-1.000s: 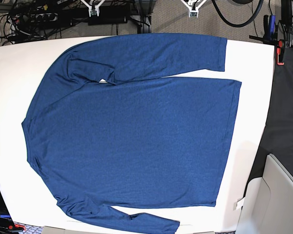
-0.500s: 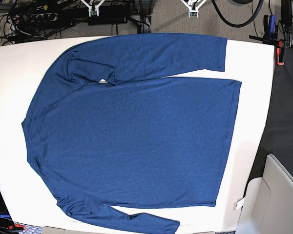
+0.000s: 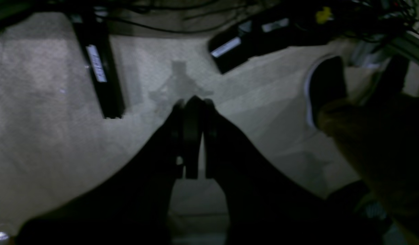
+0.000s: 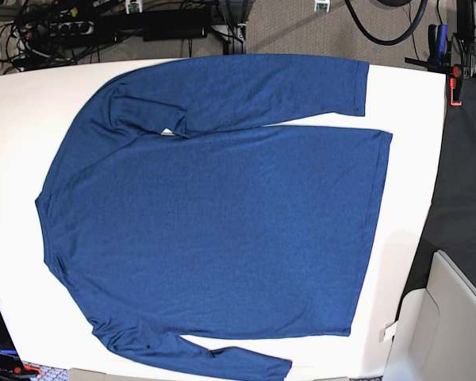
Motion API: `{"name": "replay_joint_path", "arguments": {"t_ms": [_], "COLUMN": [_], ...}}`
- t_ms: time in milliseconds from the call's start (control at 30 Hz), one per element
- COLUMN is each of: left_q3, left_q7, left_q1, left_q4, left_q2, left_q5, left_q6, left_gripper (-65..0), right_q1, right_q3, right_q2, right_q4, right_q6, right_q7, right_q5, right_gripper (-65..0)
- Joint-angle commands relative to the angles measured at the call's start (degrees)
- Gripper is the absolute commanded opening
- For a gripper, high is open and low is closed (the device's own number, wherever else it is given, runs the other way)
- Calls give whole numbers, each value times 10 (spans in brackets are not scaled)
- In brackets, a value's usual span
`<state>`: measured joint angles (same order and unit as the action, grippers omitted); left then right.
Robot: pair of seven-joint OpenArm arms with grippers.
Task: Fold the T-shirt properly
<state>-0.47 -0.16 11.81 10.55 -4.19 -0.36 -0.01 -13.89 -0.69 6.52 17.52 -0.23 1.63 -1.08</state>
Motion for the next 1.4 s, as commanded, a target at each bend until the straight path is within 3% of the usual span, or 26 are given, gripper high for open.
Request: {"name": "replay_joint_path", "arguments": {"t_ms": [0,233,500,633,800,1167,1367], "left_q3": [2,0,-1,-2,-42,-66,-62], "left_q7": [-2,1,2,2,4,121,152], "left_q1": [19,139,272,336,405,452,443], "left_q4": [22,219,455,579,724,996,1055], "left_q2": [-11,-47,-69,-70,-54,-37,-37], "left_q5": [2,2,2,2,2,2,2], "left_q6": [3,3,3,3,3,3,3], "left_gripper": [-650,-650,-650,-650,-650,-650,-650], "right_q1": [-18,-111,-247,-311,-385,-485,-482], "right_q3": [-1,2,5,13,79,181,201], "right_q2": [9,44,86,103,104,108,108], "right_q4": [18,188,442,558,697,938,987], "right_q6": [-3,-2,-2,-3,-3,0,0], "right_q7": [2,-49,-49,-49,-49,-49,-49], "right_q5": [0,-21,-20,-20,-20,-24,-25], "right_gripper": [-648,-649,-649,-650,-650,-650,-650]}}
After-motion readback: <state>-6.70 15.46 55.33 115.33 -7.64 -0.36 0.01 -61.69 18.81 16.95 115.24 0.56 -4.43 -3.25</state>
